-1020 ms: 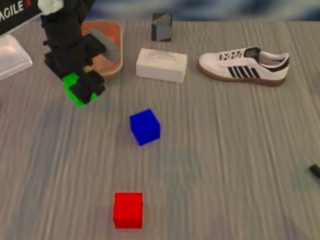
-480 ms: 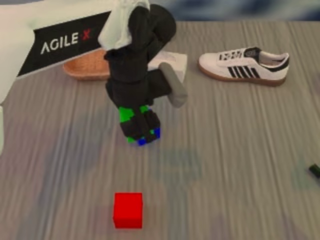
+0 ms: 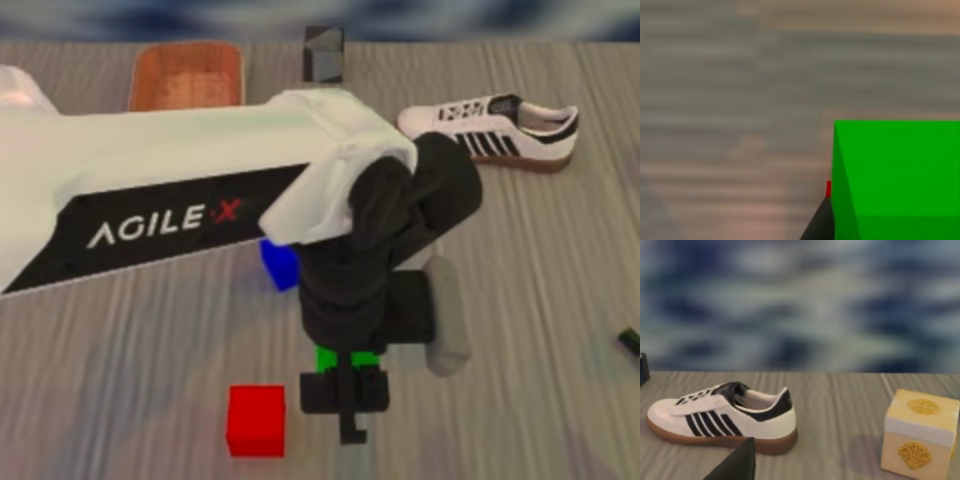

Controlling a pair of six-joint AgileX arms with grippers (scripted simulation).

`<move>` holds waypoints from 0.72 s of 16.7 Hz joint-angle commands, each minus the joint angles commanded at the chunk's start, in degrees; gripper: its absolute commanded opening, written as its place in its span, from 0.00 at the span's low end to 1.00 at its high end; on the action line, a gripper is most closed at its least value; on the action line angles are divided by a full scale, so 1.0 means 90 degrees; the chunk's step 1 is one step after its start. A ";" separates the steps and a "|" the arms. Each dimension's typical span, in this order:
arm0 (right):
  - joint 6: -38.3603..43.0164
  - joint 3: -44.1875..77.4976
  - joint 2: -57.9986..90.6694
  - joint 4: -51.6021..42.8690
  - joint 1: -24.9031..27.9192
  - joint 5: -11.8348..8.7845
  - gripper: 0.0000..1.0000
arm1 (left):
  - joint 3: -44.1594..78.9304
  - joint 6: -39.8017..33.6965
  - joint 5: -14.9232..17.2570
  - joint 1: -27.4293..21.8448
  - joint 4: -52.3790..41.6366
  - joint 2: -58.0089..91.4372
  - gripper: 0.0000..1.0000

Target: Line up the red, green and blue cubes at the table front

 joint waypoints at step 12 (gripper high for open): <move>0.0000 0.0000 0.0000 0.0000 0.0000 0.0000 1.00 | -0.0845 -0.0012 0.0003 -0.0002 0.1443 0.0553 0.00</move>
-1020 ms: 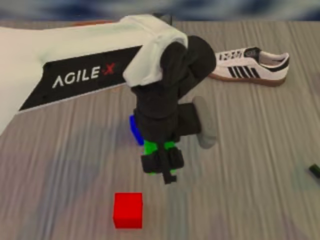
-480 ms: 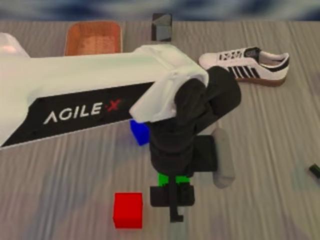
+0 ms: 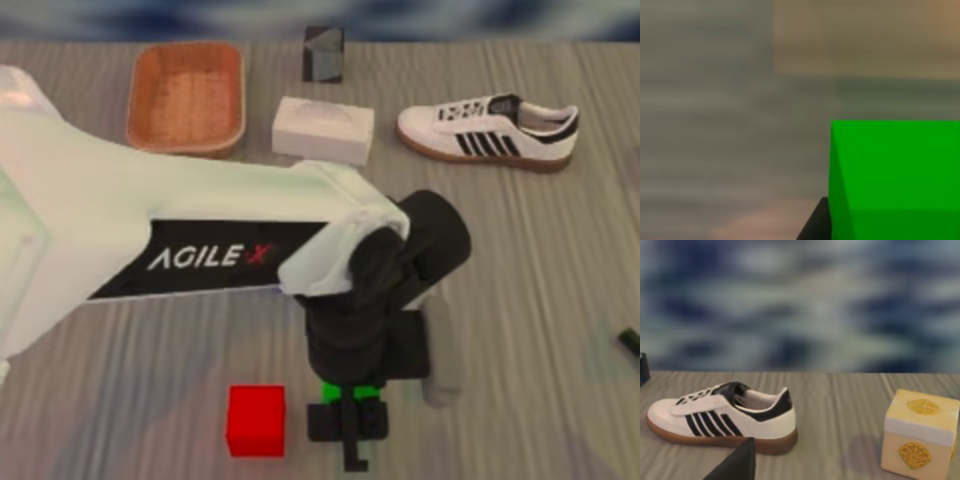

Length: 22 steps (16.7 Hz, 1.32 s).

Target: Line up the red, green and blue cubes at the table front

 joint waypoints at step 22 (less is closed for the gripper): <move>0.0000 0.0000 0.0000 0.0000 0.0000 0.0000 1.00 | -0.0119 0.0006 0.0001 -0.0013 0.0163 0.0088 1.00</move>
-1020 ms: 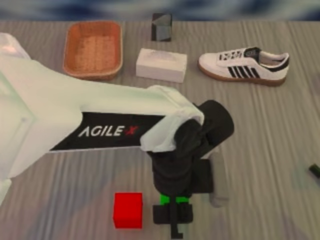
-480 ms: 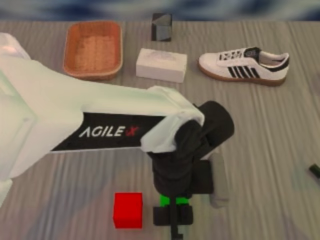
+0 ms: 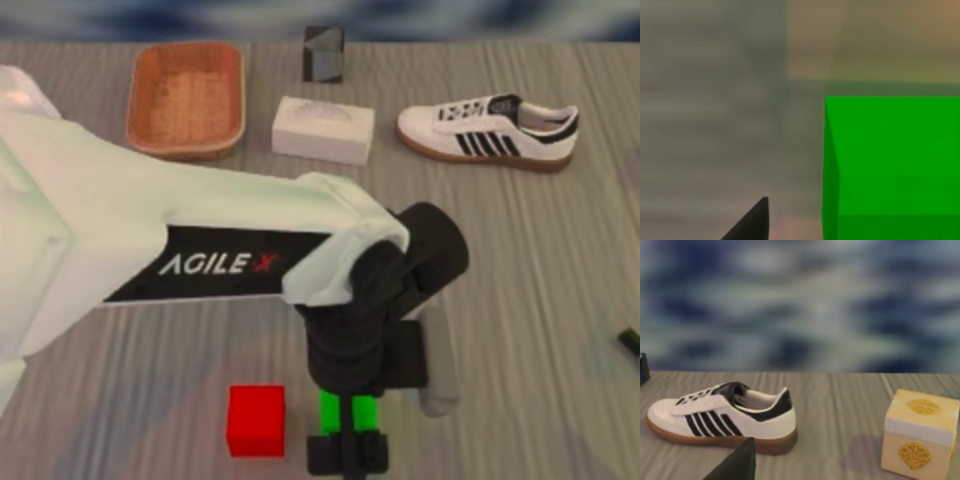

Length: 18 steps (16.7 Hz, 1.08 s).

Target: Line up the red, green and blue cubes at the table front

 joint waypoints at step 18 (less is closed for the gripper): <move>0.0000 0.0000 0.0000 0.0000 0.0000 0.0000 1.00 | 0.1032 -0.0017 -0.0004 0.0094 -0.1613 -0.0563 1.00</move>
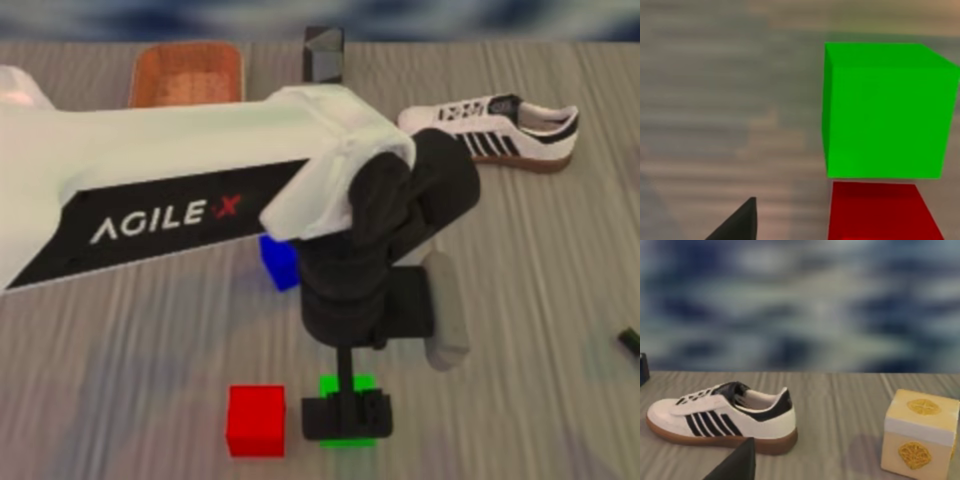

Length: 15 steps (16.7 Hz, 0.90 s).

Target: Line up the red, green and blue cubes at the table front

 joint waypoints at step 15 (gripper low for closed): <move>0.0000 0.0000 0.0000 0.0000 0.0000 0.0000 1.00 | 0.3850 -0.0432 0.0016 0.2314 -0.1205 0.2642 1.00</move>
